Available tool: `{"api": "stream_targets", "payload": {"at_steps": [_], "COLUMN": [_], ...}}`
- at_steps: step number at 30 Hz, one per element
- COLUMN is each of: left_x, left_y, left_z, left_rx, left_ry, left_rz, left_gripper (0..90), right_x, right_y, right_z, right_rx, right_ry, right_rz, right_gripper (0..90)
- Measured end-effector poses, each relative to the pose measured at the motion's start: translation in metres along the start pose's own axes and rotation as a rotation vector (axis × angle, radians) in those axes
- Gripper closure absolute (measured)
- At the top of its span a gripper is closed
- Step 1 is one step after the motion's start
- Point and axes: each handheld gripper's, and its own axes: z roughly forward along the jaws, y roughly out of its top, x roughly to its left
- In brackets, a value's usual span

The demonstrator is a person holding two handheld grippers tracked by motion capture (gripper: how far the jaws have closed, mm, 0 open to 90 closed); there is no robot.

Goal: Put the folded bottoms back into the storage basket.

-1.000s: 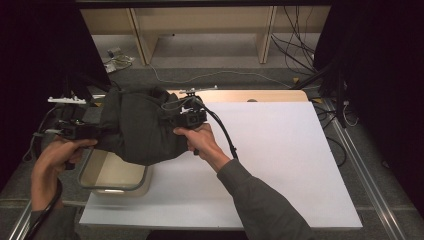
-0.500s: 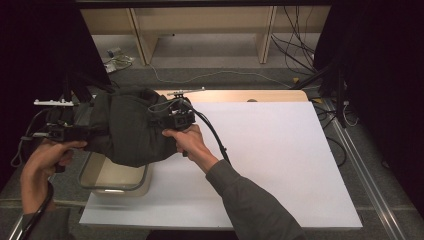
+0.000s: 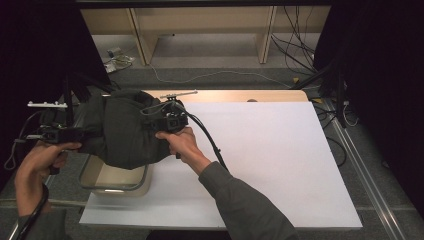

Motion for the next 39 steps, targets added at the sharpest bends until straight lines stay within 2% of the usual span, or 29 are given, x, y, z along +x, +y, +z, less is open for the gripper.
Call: {"api": "stream_targets", "payload": {"at_steps": [16,21,29,31,35,39], "left_x": [0.015,0.018,0.027,0.028,0.028,0.030], "left_y": [-0.008,-0.011,-0.016,-0.017,-0.017,-0.019], "left_z": [0.007,0.013,0.023,0.027,0.032,0.038], "left_rx": [0.055,0.087,0.121,0.134,0.158,0.175], "left_ry": [0.056,0.067,0.085,0.097,0.131,0.143], "left_rz": [-0.032,-0.032,-0.068,-0.078,-0.070,-0.081], "left_gripper": [77.9,77.9,77.8,77.7,77.6,77.3], "right_x": [0.005,0.004,0.001,0.000,0.000,0.000], "right_y": [-0.014,-0.019,-0.023,-0.024,-0.027,-0.027], "right_z": [0.026,0.032,0.040,0.041,0.045,0.047], "right_rx": [0.047,0.061,0.076,0.081,0.097,0.107], "right_ry": [-0.017,-0.025,-0.028,-0.030,-0.041,-0.045], "right_rz": [0.005,0.005,0.031,0.038,0.032,0.042], "right_gripper": [75.6,75.6,75.1,74.8,74.5,74.3]}}
